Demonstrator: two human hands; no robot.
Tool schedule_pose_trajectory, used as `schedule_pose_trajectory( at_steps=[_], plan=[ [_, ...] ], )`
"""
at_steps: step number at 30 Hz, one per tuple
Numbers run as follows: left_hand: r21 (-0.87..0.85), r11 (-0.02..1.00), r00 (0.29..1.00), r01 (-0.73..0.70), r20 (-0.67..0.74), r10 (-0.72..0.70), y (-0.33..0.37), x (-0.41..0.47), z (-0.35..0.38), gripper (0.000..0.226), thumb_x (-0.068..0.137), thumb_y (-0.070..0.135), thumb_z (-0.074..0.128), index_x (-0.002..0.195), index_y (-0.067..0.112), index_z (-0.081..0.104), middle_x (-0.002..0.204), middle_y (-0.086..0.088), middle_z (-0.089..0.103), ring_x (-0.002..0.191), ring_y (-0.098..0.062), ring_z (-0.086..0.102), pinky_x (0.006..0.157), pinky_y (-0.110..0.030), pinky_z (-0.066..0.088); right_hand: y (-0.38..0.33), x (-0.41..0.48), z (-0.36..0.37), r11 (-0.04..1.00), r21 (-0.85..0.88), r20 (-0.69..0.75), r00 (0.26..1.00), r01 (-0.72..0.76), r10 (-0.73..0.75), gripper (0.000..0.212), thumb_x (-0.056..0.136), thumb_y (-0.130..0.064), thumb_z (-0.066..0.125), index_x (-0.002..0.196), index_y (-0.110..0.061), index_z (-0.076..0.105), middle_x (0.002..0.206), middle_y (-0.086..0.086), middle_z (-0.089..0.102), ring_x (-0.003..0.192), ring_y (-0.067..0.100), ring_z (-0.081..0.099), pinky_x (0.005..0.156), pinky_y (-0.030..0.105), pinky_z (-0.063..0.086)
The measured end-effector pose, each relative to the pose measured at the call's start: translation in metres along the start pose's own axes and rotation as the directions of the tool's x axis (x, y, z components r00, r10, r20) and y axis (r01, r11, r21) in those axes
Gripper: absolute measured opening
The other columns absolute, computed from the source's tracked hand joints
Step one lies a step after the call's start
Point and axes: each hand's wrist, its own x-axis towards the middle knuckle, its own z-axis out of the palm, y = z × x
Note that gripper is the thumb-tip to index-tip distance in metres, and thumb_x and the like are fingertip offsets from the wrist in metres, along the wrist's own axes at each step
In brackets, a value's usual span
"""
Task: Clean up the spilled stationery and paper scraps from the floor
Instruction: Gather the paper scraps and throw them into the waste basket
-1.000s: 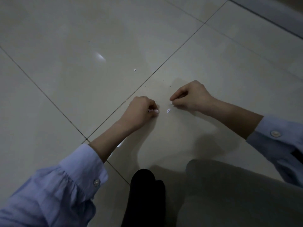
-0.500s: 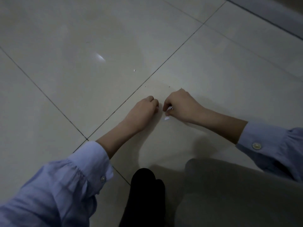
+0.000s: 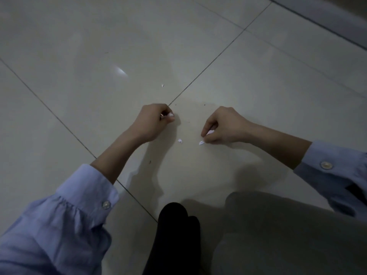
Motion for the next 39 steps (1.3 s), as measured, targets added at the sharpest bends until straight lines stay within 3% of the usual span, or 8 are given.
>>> schedule_pose_trajectory(
  at_steps=[4, 10, 17, 20, 25, 30, 34, 39],
  plan=[
    [0.087, 0.993, 0.989, -0.082, 0.13, 0.07, 0.007, -0.012, 0.017, 0.016, 0.09, 0.018, 0.058, 0.096, 0.006, 0.068, 0.089, -0.006, 0.064, 0.08, -0.019, 0.055, 0.063, -0.02, 0.028, -0.004, -0.004, 0.015, 0.995, -0.076, -0.004, 0.998, 0.067, -0.068, 0.016, 0.07, -0.018, 0.078, 0.086, -0.016, 0.078, 0.083, -0.002, 0.075, 0.068, -0.001, 0.06, 0.058, -0.001, 0.038],
    [0.138, 0.984, 0.983, -0.113, 0.159, 0.091, 0.013, -0.02, 0.027, 0.016, 0.087, 0.017, 0.063, 0.097, 0.005, 0.069, 0.097, -0.012, 0.065, 0.082, -0.019, 0.052, 0.063, -0.018, 0.025, -0.007, -0.006, 0.025, 0.985, -0.135, -0.036, 0.993, 0.107, -0.113, 0.018, 0.071, -0.019, 0.08, 0.087, -0.013, 0.077, 0.088, 0.003, 0.075, 0.081, 0.013, 0.067, 0.07, 0.019, 0.046],
    [0.3, 0.935, 0.97, -0.189, 0.205, 0.13, 0.014, -0.028, 0.034, 0.017, 0.09, 0.017, 0.057, 0.1, 0.003, 0.063, 0.101, -0.015, 0.059, 0.093, -0.032, 0.057, 0.076, -0.034, 0.039, -0.01, -0.003, 0.026, 0.982, -0.17, -0.024, 0.996, 0.078, -0.083, 0.011, 0.073, -0.019, 0.081, 0.081, -0.013, 0.076, 0.085, 0.006, 0.073, 0.079, 0.015, 0.066, 0.067, 0.017, 0.038],
    [0.392, 0.863, 0.943, -0.319, 0.225, 0.247, 0.015, -0.035, 0.039, 0.011, 0.091, 0.008, 0.053, 0.09, -0.002, 0.059, 0.09, -0.021, 0.058, 0.079, -0.038, 0.059, 0.067, -0.038, 0.042, -0.011, -0.001, 0.028, 0.981, -0.186, -0.014, 0.998, 0.056, -0.059, 0.008, 0.074, -0.016, 0.079, 0.079, -0.013, 0.075, 0.086, 0.007, 0.073, 0.082, 0.018, 0.067, 0.067, 0.019, 0.039],
    [0.538, 0.737, 0.91, -0.409, 0.304, 0.283, 0.016, -0.04, 0.039, 0.032, 0.051, 0.003, 0.087, 0.06, 0.008, 0.056, 0.06, -0.008, 0.053, 0.048, -0.021, 0.051, 0.042, -0.026, 0.04, -0.011, 0.001, 0.024, 0.991, -0.13, 0.015, 1.0, 0.003, -0.001, 0.006, 0.073, -0.017, 0.08, 0.077, -0.013, 0.076, 0.086, 0.006, 0.073, 0.08, 0.016, 0.064, 0.067, 0.02, 0.043],
    [0.295, 0.921, 0.956, -0.254, 0.22, 0.193, 0.008, -0.027, 0.033, 0.018, 0.093, 0.01, 0.051, 0.102, -0.006, 0.055, 0.104, -0.025, 0.055, 0.096, -0.037, 0.055, 0.079, -0.033, 0.035, -0.01, -0.001, 0.004, 0.983, 0.132, 0.047, 0.992, -0.125, 0.12, 0.007, 0.071, -0.008, 0.078, 0.072, -0.014, 0.076, 0.058, -0.002, 0.068, 0.057, 0.009, 0.064, 0.053, 0.01, 0.048],
    [0.154, 0.978, 0.99, -0.139, 0.051, 0.133, 0.006, -0.017, 0.012, 0.023, 0.097, 0.013, 0.046, 0.099, -0.006, 0.059, 0.1, -0.024, 0.061, 0.094, -0.035, 0.055, 0.066, -0.023, 0.023, -0.005, -0.006, -0.013, 0.873, 0.42, 0.099, 0.969, -0.247, 0.226, 0.008, 0.073, -0.004, 0.079, 0.08, -0.002, 0.075, 0.061, 0.007, 0.069, 0.048, 0.009, 0.062, 0.052, 0.018, 0.053],
    [0.11, 0.992, 0.997, -0.068, 0.03, 0.065, 0.001, -0.009, -0.004, 0.025, 0.098, 0.022, 0.046, 0.098, 0.001, 0.06, 0.085, -0.006, 0.054, 0.083, -0.022, 0.049, 0.066, -0.022, 0.026, -0.004, -0.004, -0.02, 0.859, 0.451, 0.08, 0.969, -0.243, 0.233, 0.009, 0.072, -0.006, 0.081, 0.077, -0.004, 0.075, 0.065, 0.009, 0.071, 0.057, 0.014, 0.066, 0.059, 0.019, 0.056]
  ],
)
